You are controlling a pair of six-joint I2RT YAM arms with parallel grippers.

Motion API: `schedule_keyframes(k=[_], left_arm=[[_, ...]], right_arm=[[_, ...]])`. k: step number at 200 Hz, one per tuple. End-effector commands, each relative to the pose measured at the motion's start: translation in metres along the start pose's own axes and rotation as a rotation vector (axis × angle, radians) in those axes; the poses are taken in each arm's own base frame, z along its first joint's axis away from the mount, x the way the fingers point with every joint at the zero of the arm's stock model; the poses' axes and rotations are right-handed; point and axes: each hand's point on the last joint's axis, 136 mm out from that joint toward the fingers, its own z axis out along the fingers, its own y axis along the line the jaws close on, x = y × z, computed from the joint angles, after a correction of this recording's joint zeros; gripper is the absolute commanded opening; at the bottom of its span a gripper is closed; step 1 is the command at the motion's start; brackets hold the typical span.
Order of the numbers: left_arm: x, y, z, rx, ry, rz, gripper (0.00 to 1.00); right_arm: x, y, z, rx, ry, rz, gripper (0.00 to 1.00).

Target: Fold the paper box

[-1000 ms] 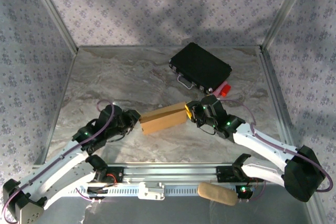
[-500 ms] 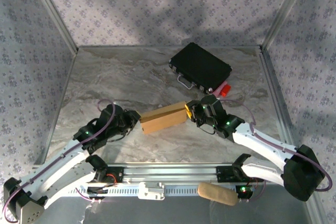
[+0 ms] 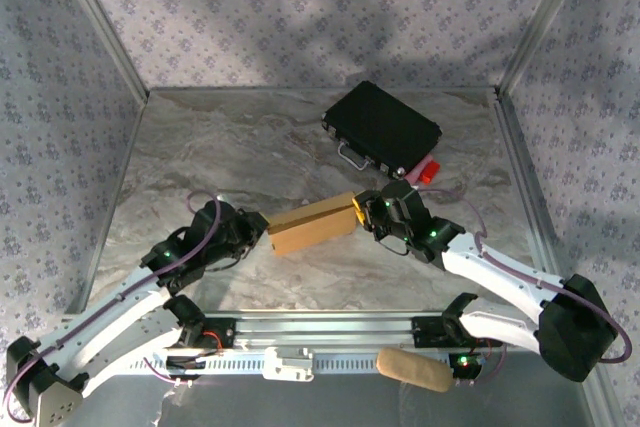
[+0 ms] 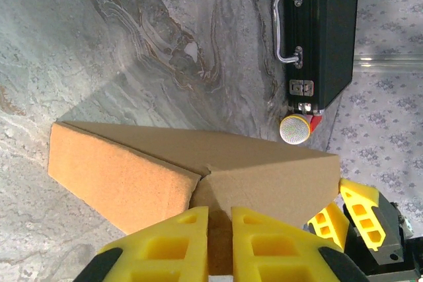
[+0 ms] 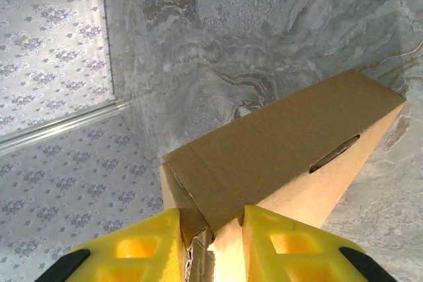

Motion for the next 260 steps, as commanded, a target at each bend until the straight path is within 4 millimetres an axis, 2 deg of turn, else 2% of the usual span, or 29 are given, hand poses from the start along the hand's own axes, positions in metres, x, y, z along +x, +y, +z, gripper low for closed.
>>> schedule_keyframes(k=[1,65,92,119,145,163,198,260], left_arm=[[0.01,0.024,0.002,-0.089,0.033,0.022,0.13],[0.006,0.026,-0.006,-0.108,0.014,0.05,0.22],[0.005,0.015,-0.01,-0.056,0.008,0.045,0.3],[0.006,0.003,-0.014,-0.019,0.008,0.065,0.33],[0.006,0.0,-0.021,-0.037,-0.01,0.123,0.35],[0.007,0.005,-0.019,-0.052,-0.011,0.119,0.35],[0.007,0.014,-0.009,-0.067,-0.023,0.094,0.25],[0.012,0.04,0.003,-0.11,-0.024,0.07,0.23]], right_arm=[[-0.005,-0.057,0.004,0.205,-0.019,-0.023,0.27],[-0.007,-0.057,0.001,0.208,-0.033,-0.033,0.27],[-0.008,-0.057,0.0,0.211,-0.037,-0.036,0.28],[-0.008,-0.054,-0.002,0.206,-0.042,-0.038,0.28],[-0.009,-0.053,-0.002,0.208,-0.045,-0.04,0.27],[-0.009,-0.054,-0.001,0.209,-0.044,-0.041,0.27],[-0.007,-0.055,0.0,0.213,-0.039,-0.043,0.27],[-0.009,-0.07,0.004,0.246,-0.037,-0.046,0.23]])
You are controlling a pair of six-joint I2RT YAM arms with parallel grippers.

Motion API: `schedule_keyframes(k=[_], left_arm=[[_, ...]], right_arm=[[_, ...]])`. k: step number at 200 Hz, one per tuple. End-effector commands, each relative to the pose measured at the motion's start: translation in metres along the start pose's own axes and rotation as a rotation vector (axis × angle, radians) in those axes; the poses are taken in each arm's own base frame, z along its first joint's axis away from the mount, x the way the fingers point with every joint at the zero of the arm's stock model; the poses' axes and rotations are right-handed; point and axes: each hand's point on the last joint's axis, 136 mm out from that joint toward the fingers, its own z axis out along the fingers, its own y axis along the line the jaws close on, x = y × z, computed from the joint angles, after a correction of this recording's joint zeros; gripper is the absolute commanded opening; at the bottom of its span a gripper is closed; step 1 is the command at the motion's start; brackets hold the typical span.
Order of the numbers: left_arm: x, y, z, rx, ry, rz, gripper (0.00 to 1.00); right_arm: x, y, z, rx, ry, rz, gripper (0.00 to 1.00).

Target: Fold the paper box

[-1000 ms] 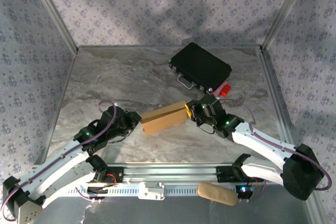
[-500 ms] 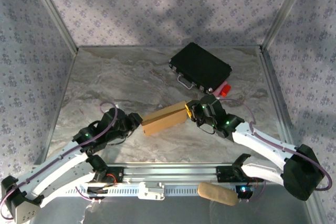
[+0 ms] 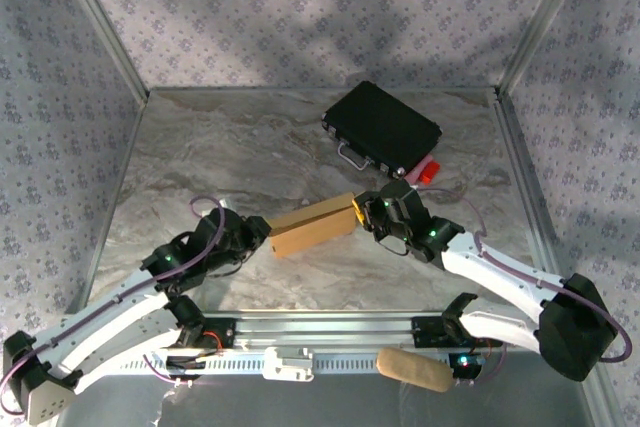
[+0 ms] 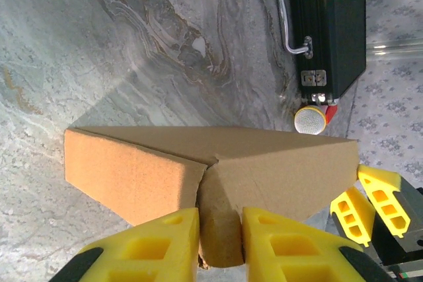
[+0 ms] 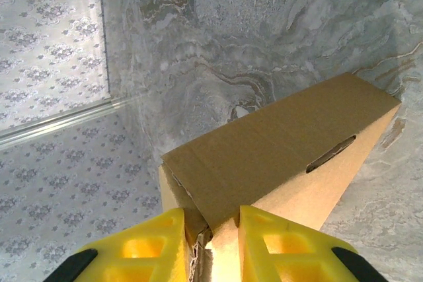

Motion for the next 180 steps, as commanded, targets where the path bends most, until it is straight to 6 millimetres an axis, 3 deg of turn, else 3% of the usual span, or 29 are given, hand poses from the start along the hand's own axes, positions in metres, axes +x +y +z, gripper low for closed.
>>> schedule_keyframes(k=[1,33,77,116,146,180], left_arm=[[0.006,0.033,0.007,-0.092,-0.001,-0.008,0.23],[0.011,0.04,0.01,-0.099,0.005,-0.016,0.23],[0.009,0.032,0.007,-0.082,0.0,-0.001,0.23],[0.003,0.013,-0.004,-0.027,-0.018,0.034,0.25],[-0.009,-0.001,-0.021,0.033,-0.07,0.042,0.34],[-0.004,-0.013,-0.014,0.085,-0.028,0.029,0.35]], right_arm=[[-0.009,-0.069,0.005,0.234,-0.032,-0.024,0.23],[-0.011,-0.075,0.006,0.256,-0.04,-0.033,0.2],[-0.011,-0.085,0.009,0.29,-0.033,-0.033,0.13],[-0.014,-0.082,0.002,0.295,-0.054,-0.053,0.12],[-0.018,-0.073,-0.004,0.271,-0.074,-0.055,0.13],[-0.015,-0.071,-0.001,0.269,-0.061,-0.056,0.13]])
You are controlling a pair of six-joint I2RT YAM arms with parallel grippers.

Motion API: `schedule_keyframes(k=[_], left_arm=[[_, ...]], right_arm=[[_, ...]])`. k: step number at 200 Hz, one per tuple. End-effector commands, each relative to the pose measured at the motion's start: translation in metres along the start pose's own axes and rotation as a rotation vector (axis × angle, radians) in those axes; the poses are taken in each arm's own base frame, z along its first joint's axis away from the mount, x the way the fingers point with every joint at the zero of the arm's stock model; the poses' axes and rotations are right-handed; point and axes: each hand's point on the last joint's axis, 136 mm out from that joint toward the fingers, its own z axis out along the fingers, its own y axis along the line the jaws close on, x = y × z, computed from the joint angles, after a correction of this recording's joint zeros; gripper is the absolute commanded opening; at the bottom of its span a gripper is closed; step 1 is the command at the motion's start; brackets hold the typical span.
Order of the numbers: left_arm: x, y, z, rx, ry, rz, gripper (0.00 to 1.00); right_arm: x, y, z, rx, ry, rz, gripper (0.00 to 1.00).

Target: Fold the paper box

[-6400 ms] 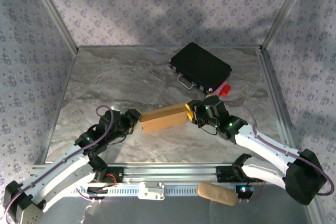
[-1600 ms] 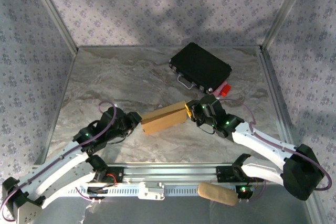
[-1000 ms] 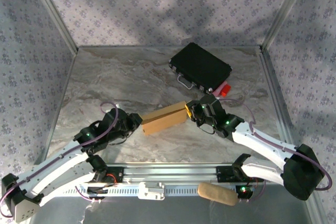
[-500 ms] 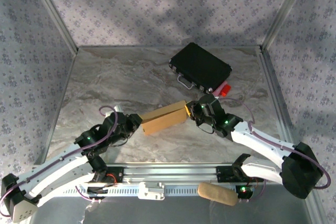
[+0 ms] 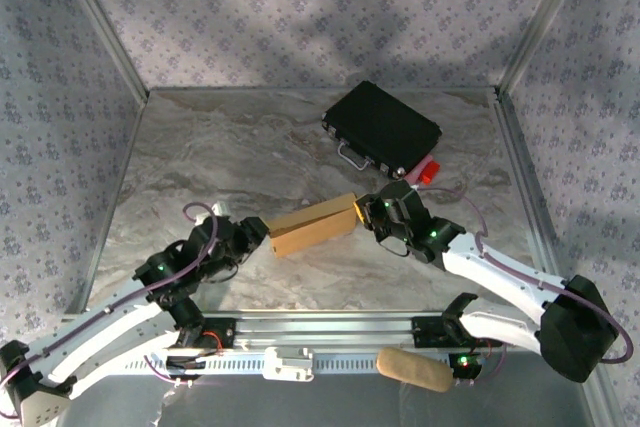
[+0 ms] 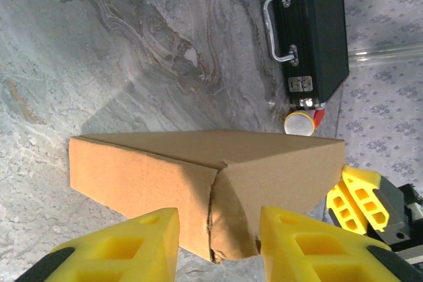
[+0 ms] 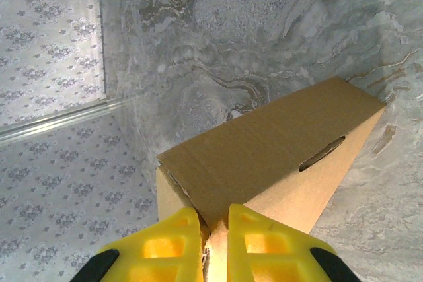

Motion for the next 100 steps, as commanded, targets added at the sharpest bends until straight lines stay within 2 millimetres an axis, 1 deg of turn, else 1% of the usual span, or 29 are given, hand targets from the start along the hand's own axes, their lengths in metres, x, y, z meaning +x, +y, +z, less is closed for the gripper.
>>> schedule_keyframes(k=[1,28,53,100], left_arm=[[0.0,-0.013,-0.001,0.03,0.014,0.005,0.35],[-0.002,-0.023,0.001,0.051,0.013,0.008,0.29],[-0.005,-0.033,-0.004,0.063,0.006,0.019,0.28],[-0.005,-0.032,-0.006,0.051,0.011,0.022,0.27]], right_arm=[[-0.01,-0.069,0.002,0.26,-0.04,-0.029,0.13],[-0.008,-0.068,0.003,0.258,-0.034,-0.031,0.13],[-0.008,-0.066,0.002,0.255,-0.036,-0.033,0.13],[-0.007,-0.064,0.003,0.252,-0.034,-0.033,0.13]])
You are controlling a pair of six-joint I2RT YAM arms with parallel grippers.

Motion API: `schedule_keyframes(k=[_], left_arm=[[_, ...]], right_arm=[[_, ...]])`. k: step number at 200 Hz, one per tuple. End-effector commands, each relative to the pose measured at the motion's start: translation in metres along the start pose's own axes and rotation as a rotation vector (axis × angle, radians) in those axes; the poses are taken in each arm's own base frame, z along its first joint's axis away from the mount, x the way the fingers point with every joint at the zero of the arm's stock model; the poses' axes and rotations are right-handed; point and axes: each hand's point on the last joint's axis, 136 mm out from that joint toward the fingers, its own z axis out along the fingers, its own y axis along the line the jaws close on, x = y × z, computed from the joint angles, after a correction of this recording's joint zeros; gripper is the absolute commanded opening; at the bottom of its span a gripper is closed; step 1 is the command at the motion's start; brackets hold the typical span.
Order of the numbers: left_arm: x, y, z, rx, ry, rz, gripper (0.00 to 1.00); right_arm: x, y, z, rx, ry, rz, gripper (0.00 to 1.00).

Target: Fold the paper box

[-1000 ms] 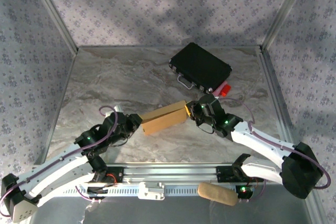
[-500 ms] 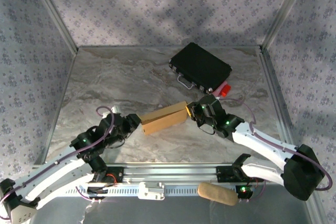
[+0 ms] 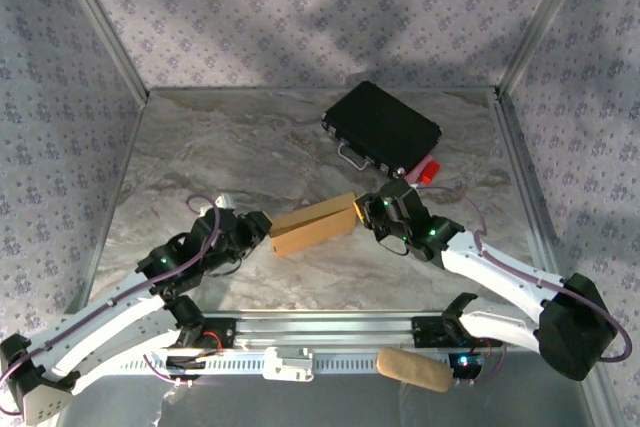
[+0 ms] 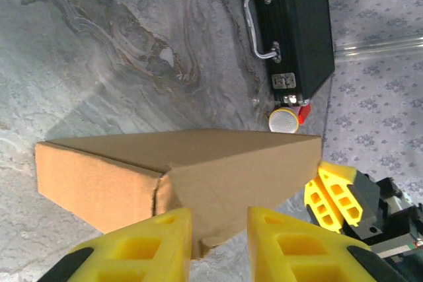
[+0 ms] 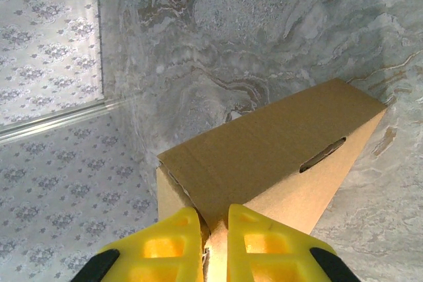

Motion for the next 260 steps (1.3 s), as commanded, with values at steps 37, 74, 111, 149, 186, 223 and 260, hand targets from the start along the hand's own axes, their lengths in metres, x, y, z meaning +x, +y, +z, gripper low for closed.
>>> schedule_keyframes(k=[37,74,111,149,186,223,260], left_arm=[[0.003,0.0,0.001,-0.023,0.026,0.021,0.24],[0.001,0.007,-0.001,-0.038,0.01,0.008,0.24],[-0.004,0.009,-0.009,-0.065,-0.01,0.021,0.23],[-0.004,0.013,-0.01,-0.076,-0.009,0.019,0.25],[0.005,0.003,0.005,-0.055,0.038,0.011,0.24],[0.008,0.005,0.01,-0.07,0.053,0.015,0.22],[0.007,0.008,0.01,-0.072,0.045,0.004,0.18]], right_arm=[[-0.008,-0.066,0.003,0.247,-0.033,-0.025,0.13],[-0.007,-0.065,0.003,0.247,-0.034,-0.026,0.13],[-0.008,-0.066,0.003,0.248,-0.035,-0.026,0.13],[-0.006,-0.065,0.004,0.247,-0.029,-0.026,0.13],[-0.006,-0.063,0.004,0.243,-0.03,-0.028,0.13],[-0.006,-0.063,0.004,0.242,-0.032,-0.026,0.13],[-0.006,-0.064,0.004,0.245,-0.03,-0.03,0.13]])
